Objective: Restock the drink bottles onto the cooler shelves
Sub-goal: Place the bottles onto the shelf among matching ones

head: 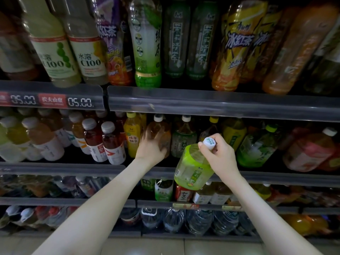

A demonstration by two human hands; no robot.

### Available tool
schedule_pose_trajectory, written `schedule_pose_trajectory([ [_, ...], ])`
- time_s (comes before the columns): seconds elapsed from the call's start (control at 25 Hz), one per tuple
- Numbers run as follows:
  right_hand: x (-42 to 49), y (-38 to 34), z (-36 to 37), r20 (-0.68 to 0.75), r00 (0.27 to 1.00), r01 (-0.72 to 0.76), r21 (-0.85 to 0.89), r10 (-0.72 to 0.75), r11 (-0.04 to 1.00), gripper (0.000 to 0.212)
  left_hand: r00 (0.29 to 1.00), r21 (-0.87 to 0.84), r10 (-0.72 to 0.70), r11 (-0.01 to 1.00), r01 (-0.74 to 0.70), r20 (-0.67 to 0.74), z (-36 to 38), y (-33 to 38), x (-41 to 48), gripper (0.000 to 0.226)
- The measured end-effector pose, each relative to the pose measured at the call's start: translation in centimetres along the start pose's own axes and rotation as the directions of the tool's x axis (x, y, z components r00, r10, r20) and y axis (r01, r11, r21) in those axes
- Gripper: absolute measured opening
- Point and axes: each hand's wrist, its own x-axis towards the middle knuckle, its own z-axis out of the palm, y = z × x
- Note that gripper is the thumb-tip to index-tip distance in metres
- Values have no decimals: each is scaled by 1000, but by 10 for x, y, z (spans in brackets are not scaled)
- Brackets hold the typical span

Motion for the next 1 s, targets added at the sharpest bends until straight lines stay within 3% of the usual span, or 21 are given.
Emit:
schedule_pose_trajectory([
  [0.28, 1, -2, 3, 12, 999, 31, -11, -31, 999, 22, 994, -99, 70, 992, -78, -82, -4, -13, -15, 64],
  [0.4, 1, -3, 4, 17, 999, 36, -17, -36, 999, 22, 988, -375, -104, 925, 53, -116, -15, 2, 3, 65],
  [0.48, 1, -3, 3, 6, 999, 37, -28, -37, 999, 22, 982, -463, -156, 882, 89, -107, -18, 12, 10, 71],
  [0.6, 1, -3, 1, -20, 999, 36, -28, -36, 999, 20, 974, -404, -150, 912, 70, -169, -13, 16, 18, 75],
  [0.72, 0, 1, -2, -40, 999, 23, -50, -25, 998, 19, 953, -338, -188, 936, 100, -237, -12, 22, 17, 52],
  [1.0, -2, 9, -9, -79, 996, 25, -79, -31, 997, 17, 959, -287, -38, 957, -47, -282, -21, 7, 2, 41],
])
